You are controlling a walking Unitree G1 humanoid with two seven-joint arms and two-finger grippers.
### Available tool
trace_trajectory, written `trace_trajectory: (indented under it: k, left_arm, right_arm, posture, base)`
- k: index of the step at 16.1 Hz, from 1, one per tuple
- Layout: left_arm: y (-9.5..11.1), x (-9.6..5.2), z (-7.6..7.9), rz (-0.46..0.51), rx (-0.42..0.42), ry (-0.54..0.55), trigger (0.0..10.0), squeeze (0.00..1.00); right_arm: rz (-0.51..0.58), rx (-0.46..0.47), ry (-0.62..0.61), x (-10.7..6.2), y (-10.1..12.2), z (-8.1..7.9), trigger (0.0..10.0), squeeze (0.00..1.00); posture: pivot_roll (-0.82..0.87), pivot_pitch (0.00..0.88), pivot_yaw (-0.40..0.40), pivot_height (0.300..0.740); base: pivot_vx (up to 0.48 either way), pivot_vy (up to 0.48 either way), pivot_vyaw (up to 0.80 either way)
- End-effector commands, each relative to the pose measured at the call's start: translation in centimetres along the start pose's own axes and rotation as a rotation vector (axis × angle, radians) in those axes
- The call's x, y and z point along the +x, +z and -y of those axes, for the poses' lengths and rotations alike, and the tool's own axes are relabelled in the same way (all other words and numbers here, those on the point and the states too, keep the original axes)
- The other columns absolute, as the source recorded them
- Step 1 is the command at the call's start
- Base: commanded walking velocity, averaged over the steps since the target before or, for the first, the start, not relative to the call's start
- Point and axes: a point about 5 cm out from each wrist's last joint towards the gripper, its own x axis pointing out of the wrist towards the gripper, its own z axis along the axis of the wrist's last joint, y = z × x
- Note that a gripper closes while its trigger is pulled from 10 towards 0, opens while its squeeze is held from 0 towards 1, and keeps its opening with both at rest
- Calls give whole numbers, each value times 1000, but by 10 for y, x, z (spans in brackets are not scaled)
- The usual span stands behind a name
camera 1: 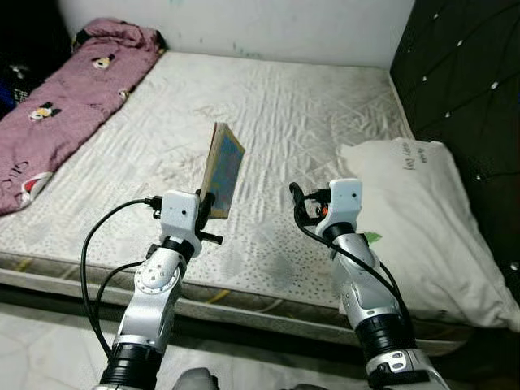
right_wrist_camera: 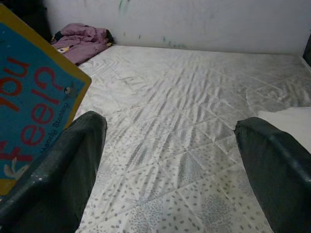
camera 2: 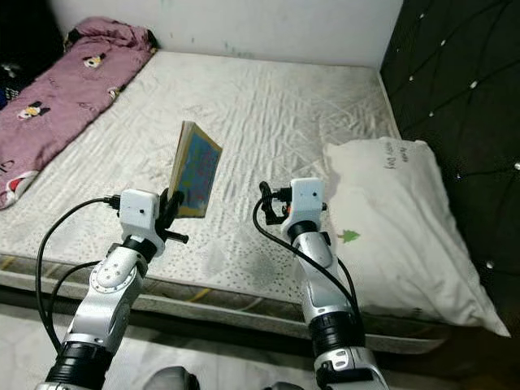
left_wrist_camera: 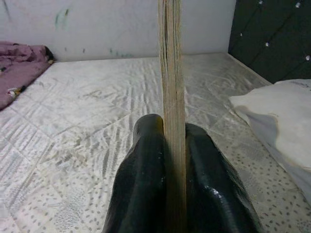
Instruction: Clean up the room
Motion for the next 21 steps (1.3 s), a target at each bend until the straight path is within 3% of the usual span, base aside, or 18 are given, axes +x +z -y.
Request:
trace_trajectory:
  k: [1,12,17,21]
  left_arm:
    - [10,3,-3,48,6,-2,10000,0]
    - [10,4,-2,46,5,-6,10000,0]
    - [10,4,-1,46,14,-4,10000,0]
    - [10,4,-1,45,15,-2,10000,0]
  right_arm:
    - [16,0,6,3,4,-2,10000,0]
    - [12,0,5,3,4,-2,10000,0]
    - [13,2,3,3,3,-2,10000,0]
    - [13,1,5,3,3,-2,10000,0]
  posture:
    - [92,0,2,740]
    - [93,0,2,740]
    - [90,0,3,740]
    - [90,0,3,740]
  base:
    - [307,0,0]
    - [55,0,0]
    - [0,0,-315]
    - [0,-327,0]
